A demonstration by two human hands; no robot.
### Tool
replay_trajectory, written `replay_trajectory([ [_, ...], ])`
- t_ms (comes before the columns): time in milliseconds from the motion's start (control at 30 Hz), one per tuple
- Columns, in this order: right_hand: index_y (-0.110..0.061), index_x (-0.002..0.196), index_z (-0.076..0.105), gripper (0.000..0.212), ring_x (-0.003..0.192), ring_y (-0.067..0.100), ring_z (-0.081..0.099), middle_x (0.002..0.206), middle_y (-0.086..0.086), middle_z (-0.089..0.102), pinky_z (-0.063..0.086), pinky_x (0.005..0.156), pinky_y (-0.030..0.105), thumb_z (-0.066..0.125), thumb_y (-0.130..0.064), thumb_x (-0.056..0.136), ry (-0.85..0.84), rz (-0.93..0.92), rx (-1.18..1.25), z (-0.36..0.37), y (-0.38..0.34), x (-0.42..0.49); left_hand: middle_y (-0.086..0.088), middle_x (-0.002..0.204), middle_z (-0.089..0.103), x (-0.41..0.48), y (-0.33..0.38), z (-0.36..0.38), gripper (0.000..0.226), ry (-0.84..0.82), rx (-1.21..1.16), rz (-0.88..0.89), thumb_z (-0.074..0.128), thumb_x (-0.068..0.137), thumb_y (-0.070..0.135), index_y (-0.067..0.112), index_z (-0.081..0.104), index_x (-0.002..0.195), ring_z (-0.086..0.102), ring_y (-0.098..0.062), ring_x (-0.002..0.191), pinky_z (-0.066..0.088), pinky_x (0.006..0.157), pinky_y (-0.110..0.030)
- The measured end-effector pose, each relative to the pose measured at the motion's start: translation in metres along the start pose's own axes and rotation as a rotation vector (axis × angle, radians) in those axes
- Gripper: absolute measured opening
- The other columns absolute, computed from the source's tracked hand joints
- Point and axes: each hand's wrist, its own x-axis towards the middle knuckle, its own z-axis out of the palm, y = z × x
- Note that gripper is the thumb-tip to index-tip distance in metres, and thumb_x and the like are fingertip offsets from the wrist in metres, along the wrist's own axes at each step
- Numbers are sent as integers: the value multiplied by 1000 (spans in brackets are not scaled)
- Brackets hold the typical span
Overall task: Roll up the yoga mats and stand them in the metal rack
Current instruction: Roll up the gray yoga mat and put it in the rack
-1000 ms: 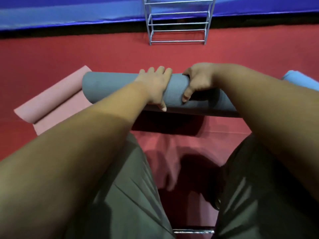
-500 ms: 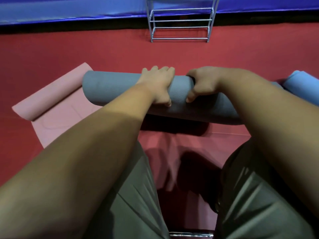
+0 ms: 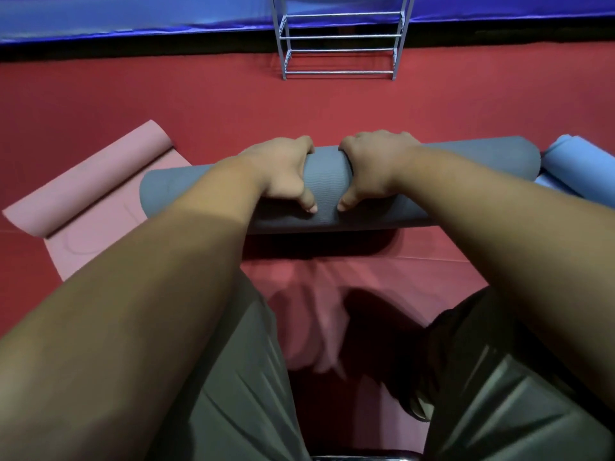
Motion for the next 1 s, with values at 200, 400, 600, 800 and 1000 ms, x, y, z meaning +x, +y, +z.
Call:
replay_trajectory([
  [200,-21,111,67,79,95,28,68,102,1,73,53,82,36,93,-72,56,-188,-20,182,0,21,6,-5,140,48,8,11,9,131,-56,159,97,95,49,73,21,37,154,50,-34,134,48,109,-54],
  [400,-20,130,66,91,109,27,67,121,0,72,54,103,41,93,-70,59,-254,-20,260,-1,33,12,-5,130,61,20,17,12,110,8,201,105,99,50,64,21,48,138,62,-34,121,55,94,-46],
  [600,-19,163,34,134,140,32,53,159,6,51,44,116,43,94,-72,56,-255,-56,167,6,21,19,3,108,68,28,3,9,93,-77,93,32,95,42,68,26,61,119,65,-28,96,60,87,-44],
  [800,-19,148,49,115,121,33,64,137,7,66,48,84,35,97,-66,55,-134,-74,72,15,15,24,-2,137,64,34,1,12,114,-145,15,1,99,54,59,22,50,151,62,-27,114,53,96,-35],
  [1000,-24,109,65,75,91,24,68,100,-2,72,54,77,35,96,-66,54,-213,-47,185,19,34,30,-6,158,47,38,11,23,137,-187,84,31,98,54,66,22,28,163,50,-34,140,45,114,-44],
])
